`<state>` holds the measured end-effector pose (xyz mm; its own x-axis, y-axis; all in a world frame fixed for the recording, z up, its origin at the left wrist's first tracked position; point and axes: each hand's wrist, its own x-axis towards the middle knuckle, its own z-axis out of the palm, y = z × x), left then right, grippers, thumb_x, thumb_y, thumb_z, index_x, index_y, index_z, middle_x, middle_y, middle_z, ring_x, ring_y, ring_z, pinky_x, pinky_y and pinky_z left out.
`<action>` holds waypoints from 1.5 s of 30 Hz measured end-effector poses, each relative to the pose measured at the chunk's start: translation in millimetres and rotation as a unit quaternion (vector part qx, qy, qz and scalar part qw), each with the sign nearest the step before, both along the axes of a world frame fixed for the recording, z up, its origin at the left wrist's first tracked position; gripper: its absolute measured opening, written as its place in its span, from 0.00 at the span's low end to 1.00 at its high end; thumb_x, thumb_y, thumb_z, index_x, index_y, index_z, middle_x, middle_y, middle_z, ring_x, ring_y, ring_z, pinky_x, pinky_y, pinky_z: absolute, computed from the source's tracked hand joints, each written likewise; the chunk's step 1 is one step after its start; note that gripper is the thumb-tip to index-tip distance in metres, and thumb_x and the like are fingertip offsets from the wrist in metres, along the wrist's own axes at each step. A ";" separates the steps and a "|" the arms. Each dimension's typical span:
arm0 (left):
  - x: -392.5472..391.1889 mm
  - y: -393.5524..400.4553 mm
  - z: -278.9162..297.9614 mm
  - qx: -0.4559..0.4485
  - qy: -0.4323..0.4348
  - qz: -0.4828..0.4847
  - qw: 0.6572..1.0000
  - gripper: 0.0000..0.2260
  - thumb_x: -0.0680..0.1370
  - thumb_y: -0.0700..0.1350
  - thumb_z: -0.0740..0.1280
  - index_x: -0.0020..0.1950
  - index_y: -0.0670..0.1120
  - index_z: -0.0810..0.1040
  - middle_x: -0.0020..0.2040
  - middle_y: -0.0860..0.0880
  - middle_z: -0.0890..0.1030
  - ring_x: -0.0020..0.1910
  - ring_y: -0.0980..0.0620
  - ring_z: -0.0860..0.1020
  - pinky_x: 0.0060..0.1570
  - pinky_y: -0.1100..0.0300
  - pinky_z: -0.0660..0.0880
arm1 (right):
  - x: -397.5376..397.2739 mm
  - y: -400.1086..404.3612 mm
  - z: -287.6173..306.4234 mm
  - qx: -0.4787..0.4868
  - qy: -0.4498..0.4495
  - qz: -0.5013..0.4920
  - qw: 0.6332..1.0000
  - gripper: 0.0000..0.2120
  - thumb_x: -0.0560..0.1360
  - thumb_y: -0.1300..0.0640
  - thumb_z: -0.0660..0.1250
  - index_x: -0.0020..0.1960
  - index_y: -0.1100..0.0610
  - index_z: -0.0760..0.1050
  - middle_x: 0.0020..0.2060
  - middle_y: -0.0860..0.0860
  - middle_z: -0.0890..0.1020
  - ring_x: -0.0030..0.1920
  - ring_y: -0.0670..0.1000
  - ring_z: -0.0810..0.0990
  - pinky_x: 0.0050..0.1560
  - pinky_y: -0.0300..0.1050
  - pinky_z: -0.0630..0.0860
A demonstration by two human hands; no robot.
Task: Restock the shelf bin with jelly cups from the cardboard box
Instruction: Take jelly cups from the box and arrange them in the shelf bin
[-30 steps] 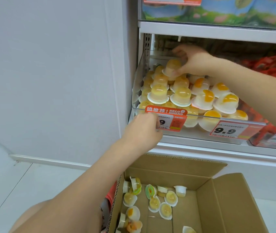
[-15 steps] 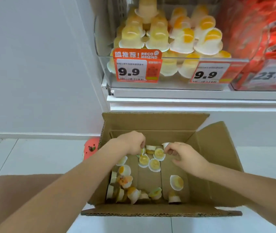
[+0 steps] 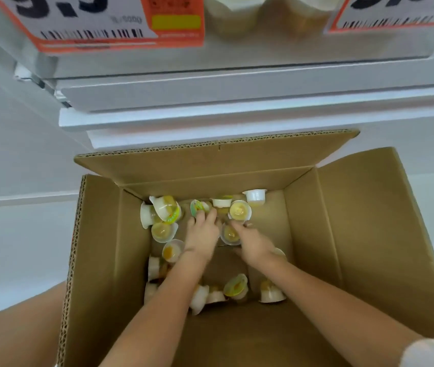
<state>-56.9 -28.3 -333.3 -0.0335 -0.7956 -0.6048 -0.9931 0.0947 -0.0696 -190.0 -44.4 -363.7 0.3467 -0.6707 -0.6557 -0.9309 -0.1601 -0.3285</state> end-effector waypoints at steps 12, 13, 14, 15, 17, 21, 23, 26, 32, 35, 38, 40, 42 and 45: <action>28.0 3.2 13.3 -0.068 0.153 0.086 0.982 0.22 0.77 0.40 0.65 0.71 0.45 0.65 0.71 0.46 0.65 0.67 0.43 0.62 0.67 0.52 0.61 | -13.7 -11.6 44.2 0.121 -0.236 -0.297 0.917 0.17 0.74 0.53 0.69 0.62 0.49 0.73 0.36 0.45 0.74 0.34 0.44 0.72 0.35 0.33 0.69; 31.2 3.0 25.8 -0.087 0.225 0.163 0.957 0.20 0.78 0.44 0.65 0.70 0.46 0.67 0.69 0.46 0.67 0.67 0.43 0.65 0.67 0.53 0.61 | -17.6 -16.8 59.9 0.196 -0.254 -0.363 0.875 0.14 0.74 0.51 0.69 0.58 0.50 0.74 0.35 0.47 0.74 0.33 0.45 0.72 0.36 0.34 0.72; 32.5 1.9 42.7 -0.086 0.308 0.259 0.911 0.19 0.79 0.46 0.65 0.69 0.45 0.70 0.67 0.45 0.70 0.65 0.44 0.68 0.66 0.54 0.63 | -21.6 -22.1 77.7 0.269 -0.272 -0.408 0.829 0.12 0.75 0.48 0.68 0.54 0.52 0.74 0.34 0.49 0.73 0.32 0.46 0.71 0.37 0.37 0.73; 32.2 0.1 62.8 -0.056 0.403 0.361 0.839 0.17 0.79 0.46 0.64 0.67 0.44 0.71 0.64 0.43 0.72 0.60 0.46 0.72 0.63 0.55 0.67 | -26.0 -27.5 95.7 0.320 -0.292 -0.431 0.791 0.12 0.75 0.46 0.66 0.50 0.54 0.74 0.34 0.50 0.71 0.33 0.48 0.70 0.38 0.39 0.74; 30.1 -4.0 104.6 0.011 0.563 0.526 0.637 0.13 0.81 0.45 0.61 0.64 0.41 0.71 0.57 0.40 0.75 0.48 0.46 0.77 0.55 0.54 0.76 | -33.7 -37.0 131.3 0.362 -0.339 -0.441 0.748 0.15 0.76 0.44 0.62 0.44 0.57 0.72 0.32 0.51 0.69 0.33 0.48 0.68 0.38 0.40 0.72; 29.6 -8.6 183.3 0.070 0.682 0.580 0.441 0.10 0.80 0.43 0.57 0.57 0.39 0.71 0.45 0.39 0.74 0.38 0.44 0.75 0.45 0.48 0.80 | -39.1 -41.9 209.3 0.354 -0.425 -0.405 0.728 0.17 0.77 0.43 0.57 0.40 0.55 0.71 0.28 0.50 0.68 0.33 0.49 0.66 0.38 0.41 0.68; 25.5 -9.8 220.9 0.102 0.696 0.565 0.432 0.12 0.79 0.45 0.55 0.55 0.40 0.72 0.45 0.40 0.74 0.39 0.44 0.75 0.42 0.49 0.81 | -42.5 -39.2 249.3 0.330 -0.448 -0.367 0.746 0.17 0.78 0.43 0.57 0.41 0.55 0.70 0.27 0.50 0.70 0.33 0.49 0.67 0.40 0.42 0.70; 15.0 -5.1 272.2 0.143 0.705 0.550 0.425 0.14 0.77 0.46 0.53 0.51 0.40 0.73 0.42 0.40 0.75 0.36 0.46 0.72 0.40 0.51 0.81 | -43.5 -31.7 309.6 0.209 -0.437 -0.294 0.824 0.16 0.78 0.44 0.59 0.44 0.57 0.72 0.30 0.52 0.73 0.32 0.49 0.71 0.41 0.43 0.73; -0.6 12.8 320.6 0.199 0.772 0.480 0.366 0.15 0.73 0.48 0.56 0.50 0.41 0.76 0.40 0.42 0.76 0.36 0.48 0.72 0.43 0.52 0.79 | -50.1 -20.2 393.1 -0.122 -0.484 -0.094 0.861 0.05 0.75 0.52 0.67 0.50 0.49 0.77 0.36 0.43 0.79 0.34 0.40 0.77 0.37 0.34 0.74; -13.3 13.2 328.5 0.184 0.810 0.446 0.332 0.18 0.74 0.48 0.57 0.58 0.40 0.75 0.49 0.41 0.78 0.44 0.45 0.75 0.48 0.50 0.79 | -44.6 -17.3 388.7 -0.157 -0.440 -0.034 0.883 0.12 0.72 0.45 0.70 0.54 0.46 0.76 0.43 0.45 0.82 0.44 0.47 0.80 0.49 0.47 0.78; -15.6 13.8 328.7 0.184 0.842 0.409 0.301 0.23 0.76 0.47 0.58 0.67 0.36 0.71 0.63 0.37 0.75 0.58 0.40 0.76 0.60 0.48 0.75 | -45.7 -21.8 385.2 -0.131 -0.445 -0.047 0.884 0.13 0.71 0.44 0.69 0.54 0.46 0.76 0.47 0.45 0.82 0.49 0.49 0.81 0.53 0.53 0.78; -11.6 13.2 327.9 0.188 0.856 0.377 0.300 0.25 0.76 0.45 0.64 0.70 0.34 0.68 0.68 0.34 0.71 0.65 0.36 0.72 0.64 0.47 0.72 | -49.3 -25.5 384.8 -0.106 -0.446 -0.046 0.887 0.13 0.71 0.45 0.69 0.54 0.46 0.76 0.47 0.46 0.82 0.49 0.50 0.81 0.52 0.53 0.79; -9.1 11.0 329.7 0.183 0.862 0.357 0.309 0.26 0.73 0.41 0.71 0.68 0.34 0.70 0.68 0.32 0.70 0.65 0.33 0.72 0.64 0.46 0.72 | -50.6 -27.4 383.4 -0.077 -0.464 -0.056 0.881 0.12 0.73 0.49 0.68 0.56 0.47 0.76 0.48 0.48 0.82 0.50 0.52 0.81 0.49 0.51 0.81; -10.4 10.3 330.2 0.165 0.865 0.362 0.304 0.23 0.66 0.38 0.77 0.59 0.35 0.79 0.63 0.32 0.75 0.59 0.33 0.77 0.57 0.45 0.77 | -52.4 -28.1 383.9 -0.105 -0.452 -0.043 0.885 0.19 0.71 0.43 0.67 0.61 0.42 0.74 0.53 0.45 0.80 0.51 0.49 0.79 0.54 0.46 0.78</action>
